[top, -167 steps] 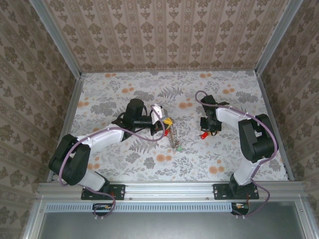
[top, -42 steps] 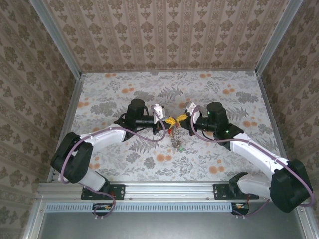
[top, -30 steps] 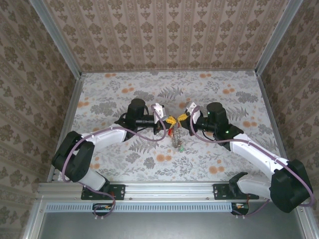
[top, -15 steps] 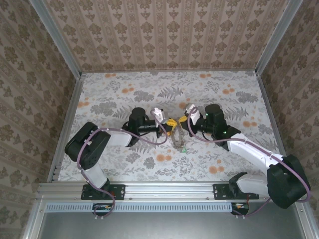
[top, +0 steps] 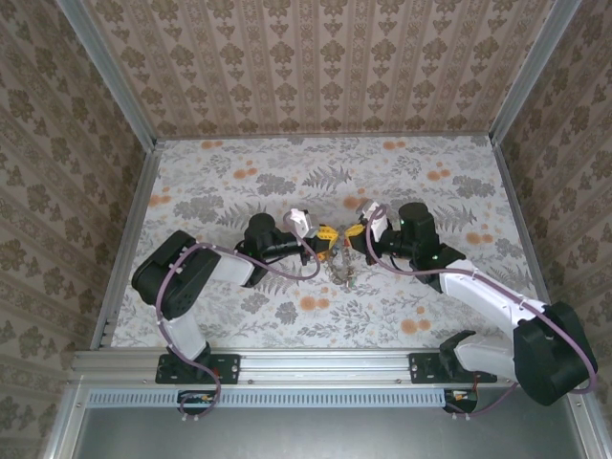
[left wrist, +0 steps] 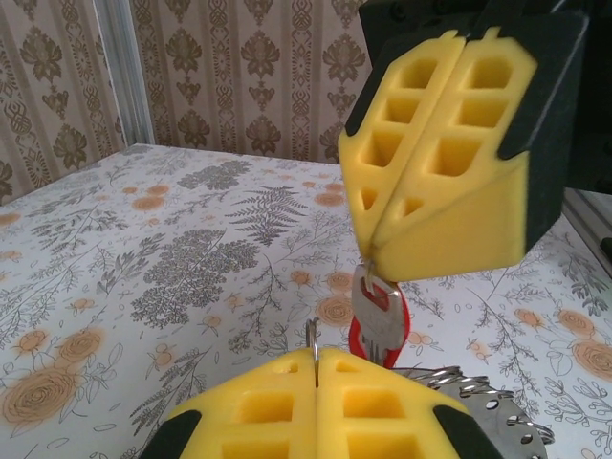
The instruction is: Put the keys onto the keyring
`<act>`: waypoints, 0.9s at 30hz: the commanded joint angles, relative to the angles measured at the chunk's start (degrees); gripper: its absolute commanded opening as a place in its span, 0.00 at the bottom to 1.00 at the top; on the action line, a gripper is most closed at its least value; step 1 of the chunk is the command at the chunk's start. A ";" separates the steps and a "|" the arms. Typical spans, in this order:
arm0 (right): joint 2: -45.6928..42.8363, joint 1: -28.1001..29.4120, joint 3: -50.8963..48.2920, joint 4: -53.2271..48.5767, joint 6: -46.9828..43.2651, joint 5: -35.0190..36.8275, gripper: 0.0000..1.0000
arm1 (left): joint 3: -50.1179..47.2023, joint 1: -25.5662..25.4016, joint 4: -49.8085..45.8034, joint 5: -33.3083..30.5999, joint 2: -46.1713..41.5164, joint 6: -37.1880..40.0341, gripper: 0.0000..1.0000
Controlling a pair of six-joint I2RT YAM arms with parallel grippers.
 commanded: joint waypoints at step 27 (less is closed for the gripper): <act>5.80 -2.21 -0.12 7.40 5.05 -0.34 0.04 | -0.64 -0.66 5.09 0.26 -1.18 -1.27 0.00</act>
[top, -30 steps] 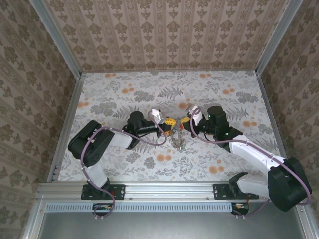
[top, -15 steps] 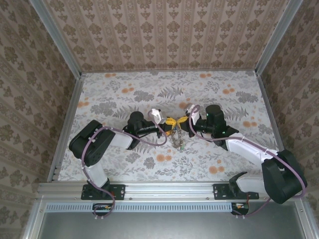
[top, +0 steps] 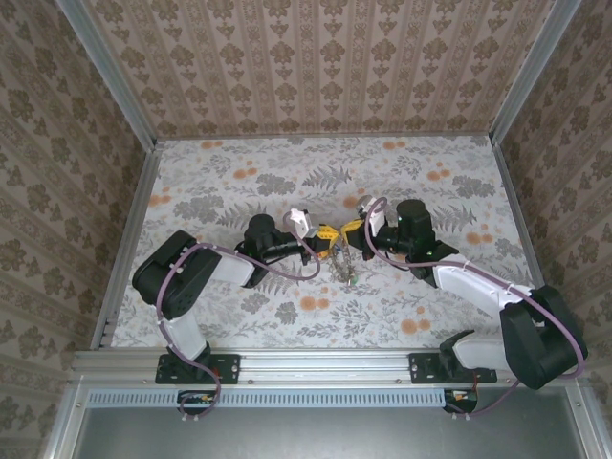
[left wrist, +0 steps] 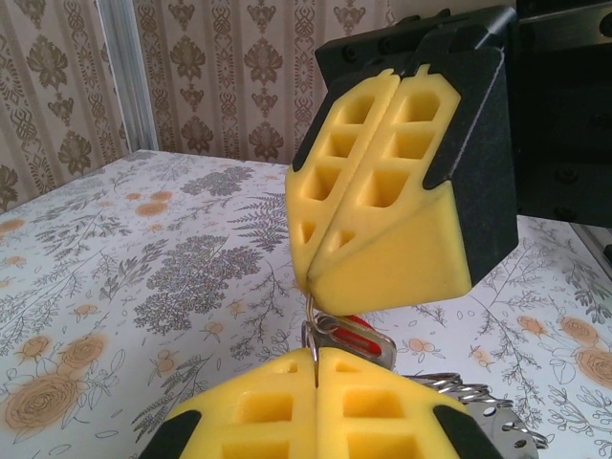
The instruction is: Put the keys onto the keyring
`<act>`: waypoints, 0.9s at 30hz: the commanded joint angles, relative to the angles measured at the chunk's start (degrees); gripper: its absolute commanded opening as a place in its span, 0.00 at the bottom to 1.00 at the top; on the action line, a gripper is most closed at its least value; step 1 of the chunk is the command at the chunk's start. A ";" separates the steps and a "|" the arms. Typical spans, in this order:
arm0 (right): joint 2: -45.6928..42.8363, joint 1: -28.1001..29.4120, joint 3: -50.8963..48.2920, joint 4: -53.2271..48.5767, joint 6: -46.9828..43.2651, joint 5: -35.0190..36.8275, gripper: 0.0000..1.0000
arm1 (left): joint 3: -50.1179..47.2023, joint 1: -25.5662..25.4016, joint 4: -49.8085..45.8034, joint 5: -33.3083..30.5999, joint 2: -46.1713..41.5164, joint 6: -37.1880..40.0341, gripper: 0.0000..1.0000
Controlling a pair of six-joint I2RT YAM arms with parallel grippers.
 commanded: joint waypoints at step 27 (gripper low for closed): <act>-1.17 -3.29 1.59 -9.46 -0.04 0.80 0.26 | -0.68 -0.34 4.11 0.90 -1.20 -0.47 0.00</act>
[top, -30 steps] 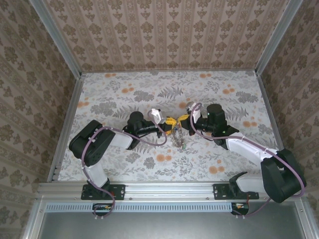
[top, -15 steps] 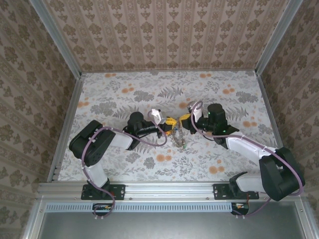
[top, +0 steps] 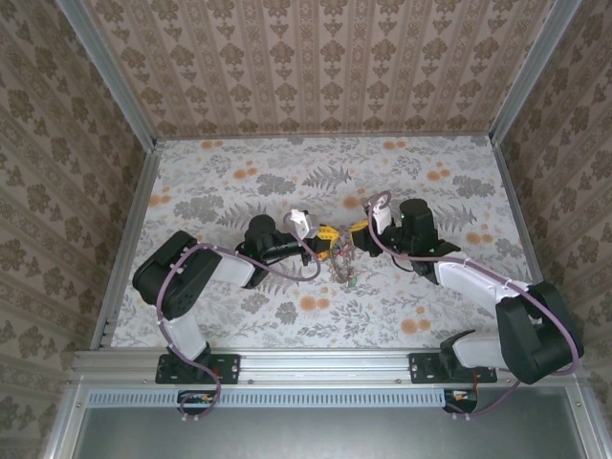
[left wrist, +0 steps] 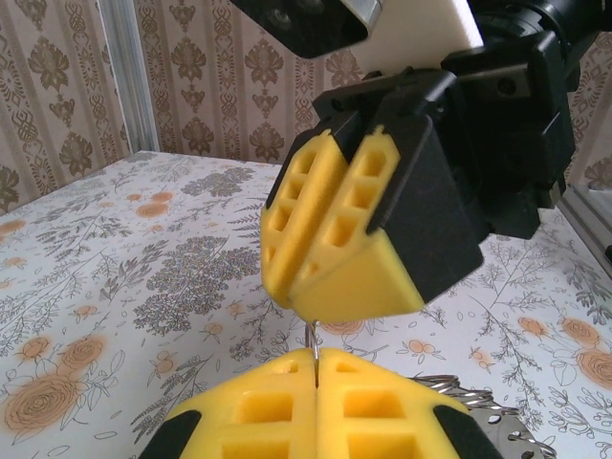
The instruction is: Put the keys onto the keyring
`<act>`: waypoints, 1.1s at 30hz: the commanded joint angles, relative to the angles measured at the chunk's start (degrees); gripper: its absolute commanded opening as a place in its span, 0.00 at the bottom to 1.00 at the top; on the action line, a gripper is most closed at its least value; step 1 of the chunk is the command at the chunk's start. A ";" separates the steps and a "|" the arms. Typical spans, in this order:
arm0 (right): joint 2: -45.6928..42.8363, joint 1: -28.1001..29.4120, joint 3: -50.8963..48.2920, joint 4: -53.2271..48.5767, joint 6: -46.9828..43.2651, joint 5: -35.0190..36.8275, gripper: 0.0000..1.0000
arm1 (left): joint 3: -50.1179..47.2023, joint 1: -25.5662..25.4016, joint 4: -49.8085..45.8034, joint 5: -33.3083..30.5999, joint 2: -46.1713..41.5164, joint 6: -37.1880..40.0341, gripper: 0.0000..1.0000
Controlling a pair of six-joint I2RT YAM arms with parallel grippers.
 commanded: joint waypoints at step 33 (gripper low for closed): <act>4.97 -0.37 9.31 -10.19 -28.34 -19.68 0.14 | -0.38 1.21 3.57 8.98 -4.21 -2.61 0.00</act>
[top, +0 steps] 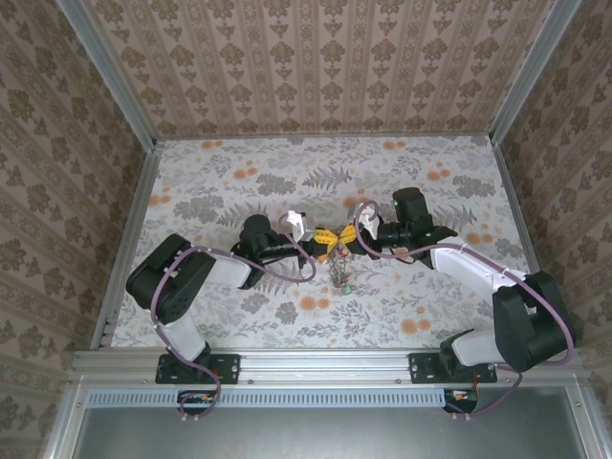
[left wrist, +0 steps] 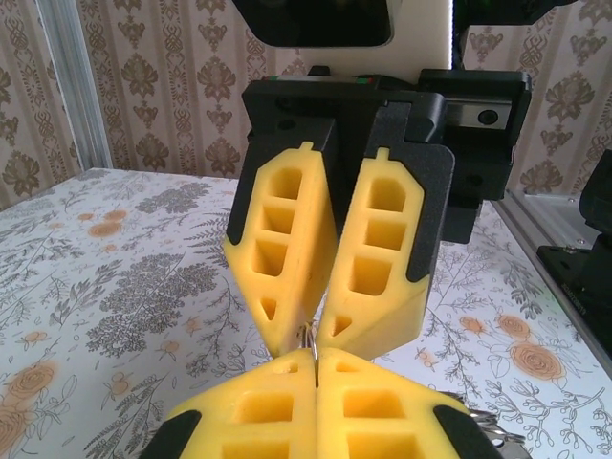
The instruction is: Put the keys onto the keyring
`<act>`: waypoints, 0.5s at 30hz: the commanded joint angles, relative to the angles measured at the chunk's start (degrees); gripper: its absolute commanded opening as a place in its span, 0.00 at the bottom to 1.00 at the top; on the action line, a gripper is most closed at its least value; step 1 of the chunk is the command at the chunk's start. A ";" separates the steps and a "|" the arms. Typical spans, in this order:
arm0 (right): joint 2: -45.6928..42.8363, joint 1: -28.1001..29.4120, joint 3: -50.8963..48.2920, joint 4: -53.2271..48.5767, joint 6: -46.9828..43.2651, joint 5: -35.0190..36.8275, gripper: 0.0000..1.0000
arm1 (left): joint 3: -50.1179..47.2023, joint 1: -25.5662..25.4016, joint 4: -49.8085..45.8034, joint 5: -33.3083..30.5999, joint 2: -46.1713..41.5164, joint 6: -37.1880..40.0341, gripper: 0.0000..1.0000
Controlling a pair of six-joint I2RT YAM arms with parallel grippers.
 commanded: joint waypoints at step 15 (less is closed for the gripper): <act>0.49 -0.41 0.40 2.61 1.73 -5.95 0.20 | 1.22 0.60 3.27 3.06 -1.51 -2.08 0.00</act>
